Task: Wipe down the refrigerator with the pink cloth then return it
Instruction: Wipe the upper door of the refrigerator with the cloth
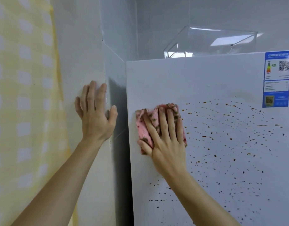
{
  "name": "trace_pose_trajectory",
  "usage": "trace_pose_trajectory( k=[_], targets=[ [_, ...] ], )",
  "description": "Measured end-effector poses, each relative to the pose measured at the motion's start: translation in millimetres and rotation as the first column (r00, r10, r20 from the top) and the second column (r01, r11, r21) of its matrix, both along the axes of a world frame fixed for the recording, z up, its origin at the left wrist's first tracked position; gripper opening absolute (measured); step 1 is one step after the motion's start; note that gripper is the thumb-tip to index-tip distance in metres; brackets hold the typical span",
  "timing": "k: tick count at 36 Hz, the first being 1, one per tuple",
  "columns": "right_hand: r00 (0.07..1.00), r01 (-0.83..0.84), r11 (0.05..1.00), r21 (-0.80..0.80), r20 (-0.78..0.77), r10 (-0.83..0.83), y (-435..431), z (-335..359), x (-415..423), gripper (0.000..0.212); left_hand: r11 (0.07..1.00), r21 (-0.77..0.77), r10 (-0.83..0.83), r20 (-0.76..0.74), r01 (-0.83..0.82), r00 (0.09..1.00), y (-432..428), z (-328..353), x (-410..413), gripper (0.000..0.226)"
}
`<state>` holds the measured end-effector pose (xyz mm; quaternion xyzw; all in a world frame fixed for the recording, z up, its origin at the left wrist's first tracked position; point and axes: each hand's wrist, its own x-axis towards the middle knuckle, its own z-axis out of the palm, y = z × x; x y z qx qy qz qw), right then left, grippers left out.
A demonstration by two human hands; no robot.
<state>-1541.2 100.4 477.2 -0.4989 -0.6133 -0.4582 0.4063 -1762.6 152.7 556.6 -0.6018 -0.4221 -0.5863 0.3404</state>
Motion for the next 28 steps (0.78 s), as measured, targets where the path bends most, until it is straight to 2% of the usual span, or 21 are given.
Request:
trace_pose_trajectory(
  k=[4,9,13,16,19,22,28],
  targets=[
    [0.999,-0.005,0.999,0.046,-0.033,0.006,0.7,17.5,6.3,0.072,1.0,-0.012,0.0,0.016,0.0,1.0,0.4,-0.8,3.0,0.074],
    [0.99,0.008,0.993,0.116,-0.142,0.009,5.6,85.1,15.8,0.069,0.999,-0.043,0.008,0.001,-0.008,1.0,-0.2,-1.7,-0.1,0.079],
    [0.988,0.042,0.995,0.095,-0.153,-0.027,6.1,115.6,22.0,0.063,0.999,-0.047,-0.004,0.006,0.005,1.0,-2.0,-2.6,2.0,0.078],
    [0.987,0.029,0.996,0.086,-0.163,-0.014,2.1,90.4,22.8,0.062,0.999,-0.047,-0.023,0.021,0.024,1.0,-4.8,-3.0,5.5,0.076],
    [0.986,0.02,0.999,0.034,-0.168,-0.014,-1.8,32.0,26.2,0.065,0.999,-0.036,-0.005,0.002,0.005,1.0,-9.1,-8.7,12.9,0.074],
    [0.994,-0.008,1.0,-0.005,-0.112,0.007,-6.6,-13.4,38.4,0.065,1.0,-0.019,0.008,-0.017,-0.008,1.0,-12.0,-16.6,23.7,0.073],
    [0.997,-0.026,1.0,0.015,-0.073,0.027,-8.9,-6.5,50.4,0.065,1.0,0.01,-0.014,-0.134,0.016,0.991,-19.0,-27.0,55.7,0.072]
  ],
)
